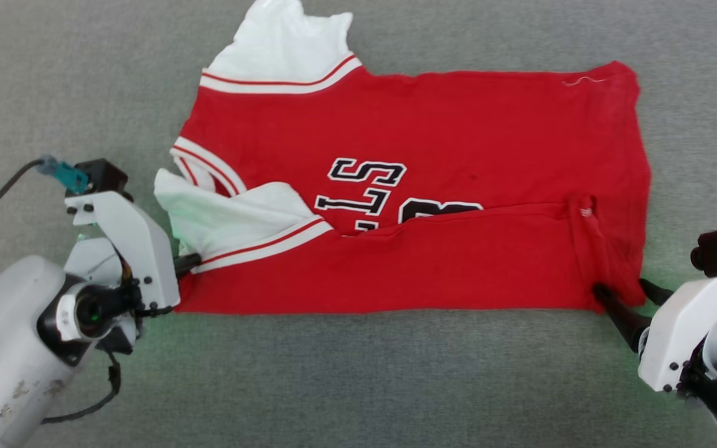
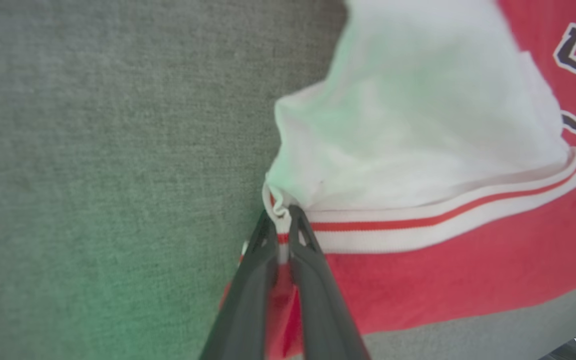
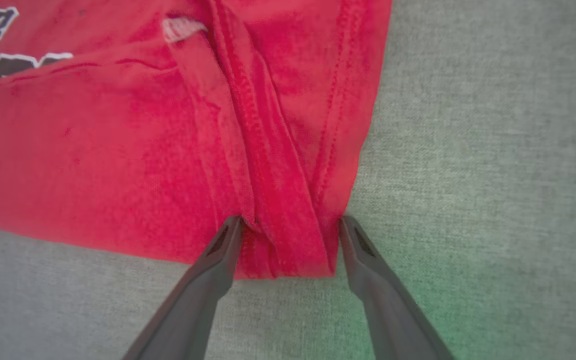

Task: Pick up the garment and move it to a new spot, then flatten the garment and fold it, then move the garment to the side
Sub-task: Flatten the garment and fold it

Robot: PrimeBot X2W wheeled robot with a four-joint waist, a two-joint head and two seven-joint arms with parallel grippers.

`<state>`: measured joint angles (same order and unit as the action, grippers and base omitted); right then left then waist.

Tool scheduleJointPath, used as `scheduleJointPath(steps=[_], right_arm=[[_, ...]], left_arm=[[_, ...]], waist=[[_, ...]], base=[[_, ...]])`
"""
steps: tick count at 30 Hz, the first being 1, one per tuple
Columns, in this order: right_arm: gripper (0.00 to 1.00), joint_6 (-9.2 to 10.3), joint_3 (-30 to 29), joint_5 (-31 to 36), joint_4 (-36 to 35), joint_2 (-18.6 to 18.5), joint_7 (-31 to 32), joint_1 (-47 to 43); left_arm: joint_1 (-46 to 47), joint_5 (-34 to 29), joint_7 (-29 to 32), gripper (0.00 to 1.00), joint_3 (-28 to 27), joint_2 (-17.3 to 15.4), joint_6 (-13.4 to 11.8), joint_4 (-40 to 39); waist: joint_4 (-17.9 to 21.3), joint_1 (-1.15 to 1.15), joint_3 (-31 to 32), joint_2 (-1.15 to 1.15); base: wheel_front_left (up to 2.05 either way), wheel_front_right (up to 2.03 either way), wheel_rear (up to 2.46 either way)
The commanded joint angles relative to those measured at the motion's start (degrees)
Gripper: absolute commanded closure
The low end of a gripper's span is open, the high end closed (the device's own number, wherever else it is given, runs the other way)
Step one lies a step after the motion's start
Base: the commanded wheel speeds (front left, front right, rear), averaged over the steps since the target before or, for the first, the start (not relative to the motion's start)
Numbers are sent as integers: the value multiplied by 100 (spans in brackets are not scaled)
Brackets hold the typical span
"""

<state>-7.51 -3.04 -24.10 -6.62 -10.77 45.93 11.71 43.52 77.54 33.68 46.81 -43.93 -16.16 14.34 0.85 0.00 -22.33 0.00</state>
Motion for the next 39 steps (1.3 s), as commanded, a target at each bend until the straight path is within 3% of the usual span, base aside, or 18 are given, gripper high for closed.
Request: scheduleJointPath(steps=[1,2,3,4,5,11,20,39], right_arm=[[0,4,95,66,150,-57,136,54],[0,5,153,51,222,-53,175,81],[8,4,193,0,294,-32,226,104],[66,1,270,-26,343,-50,277,120],[100,1,342,-36,373,-89,304,150],[100,7,289,-136,462,-348,471,156],[100,9,14,-321,177,-579,655,-18],[100,6,-165,-641,-811,-1030,1601,-1068]], left_arm=[[-37,-77,-52,100,123,208,18,131],[-23,-90,-57,100,129,234,27,143],[-13,-97,-69,100,131,258,35,162],[1,-102,-73,100,137,279,50,182],[10,-99,-70,100,137,295,67,199],[36,-53,-68,100,103,316,99,288],[-122,56,115,100,76,80,-33,15],[-915,192,190,100,154,-486,-584,-1184]], waist=[[-121,0,-111,0],[-142,0,-127,0],[-158,0,-140,0],[-174,0,-148,0],[-189,0,-157,0],[-258,0,-148,0],[-345,0,41,0],[-737,0,692,0]], base=[[0,0,0],[0,0,0],[0,0,0],[0,0,0],[0,0,0],[0,0,0],[0,0,0],[0,0,0]])
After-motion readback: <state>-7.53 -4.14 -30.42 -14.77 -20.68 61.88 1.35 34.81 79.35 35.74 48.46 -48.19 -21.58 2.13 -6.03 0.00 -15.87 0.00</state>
